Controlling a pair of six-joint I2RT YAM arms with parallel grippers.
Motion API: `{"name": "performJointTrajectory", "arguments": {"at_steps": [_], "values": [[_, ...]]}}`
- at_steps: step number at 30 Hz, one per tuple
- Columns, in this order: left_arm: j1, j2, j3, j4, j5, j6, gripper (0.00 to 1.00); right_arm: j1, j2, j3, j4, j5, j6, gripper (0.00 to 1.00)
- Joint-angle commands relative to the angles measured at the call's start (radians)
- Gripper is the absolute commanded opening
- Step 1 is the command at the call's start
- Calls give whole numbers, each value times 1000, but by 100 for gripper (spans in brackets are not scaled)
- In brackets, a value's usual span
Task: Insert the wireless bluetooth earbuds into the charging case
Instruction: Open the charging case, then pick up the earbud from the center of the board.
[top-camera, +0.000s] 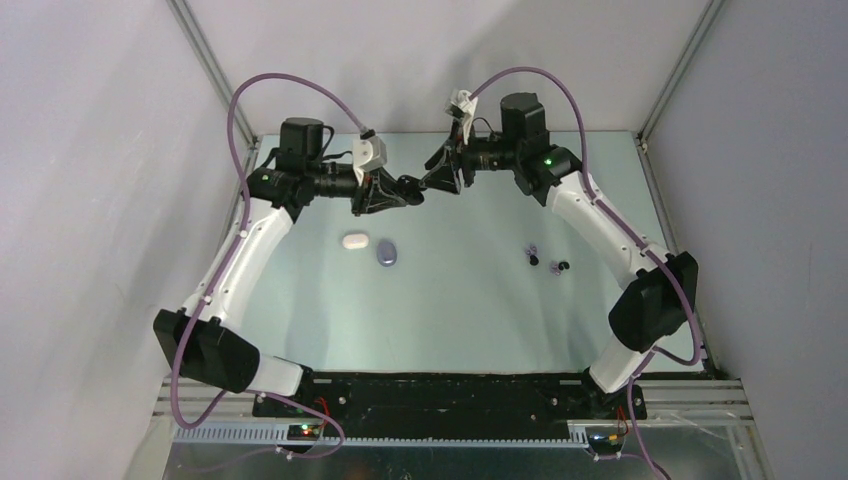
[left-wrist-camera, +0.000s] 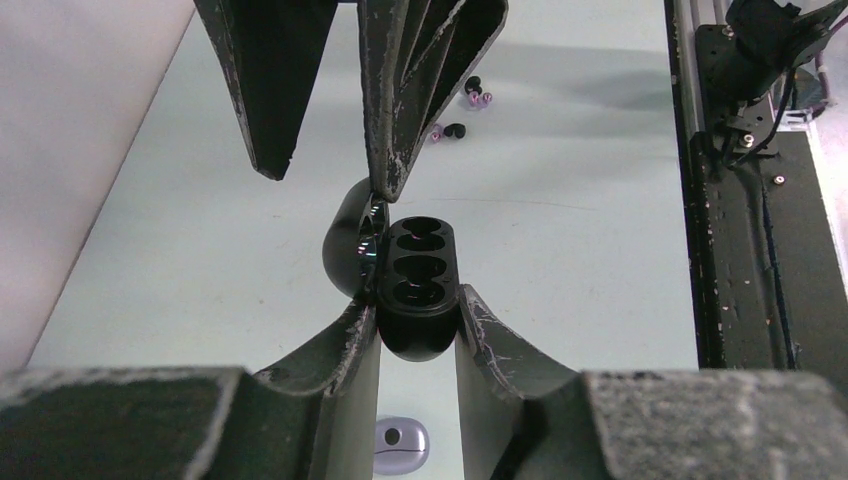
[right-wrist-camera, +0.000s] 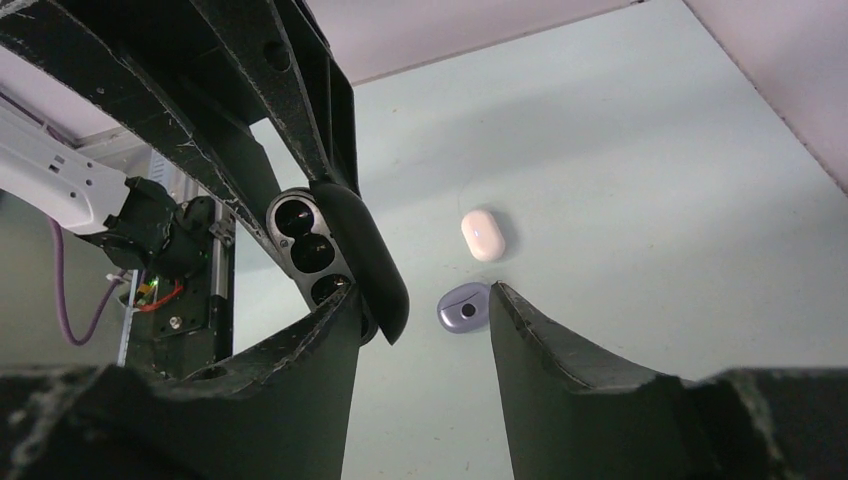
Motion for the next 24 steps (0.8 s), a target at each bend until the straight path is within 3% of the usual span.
{"name": "performJointTrajectory", "arguments": {"at_steps": [1,5,10,14,15,18,20,21,24], "values": [[-5,-12,26,10,28,-63,0,-18,-24,21,91,-37,29,55],[13,-25,-40,157,33,-233,0,-47,-71,15,90,-130,67,61],[37,-55,-189,524,56,-587,0,-125,-165,6,6,-188,69,64],[39,-66,-287,793,56,-820,0,-198,-229,-52,-145,-141,-44,63],[38,-67,-307,850,56,-849,0,-209,-237,-60,-240,-104,-135,62],[40,-72,-328,900,53,-920,0,-243,-265,-123,-486,8,-333,56],[44,-77,-334,903,52,-925,0,-261,-279,-194,-586,84,-480,45],[46,-77,-336,904,50,-926,0,-272,-286,-254,-606,139,-501,37],[47,-87,-342,902,50,-925,0,-307,-289,-367,-633,234,-530,27]]}}
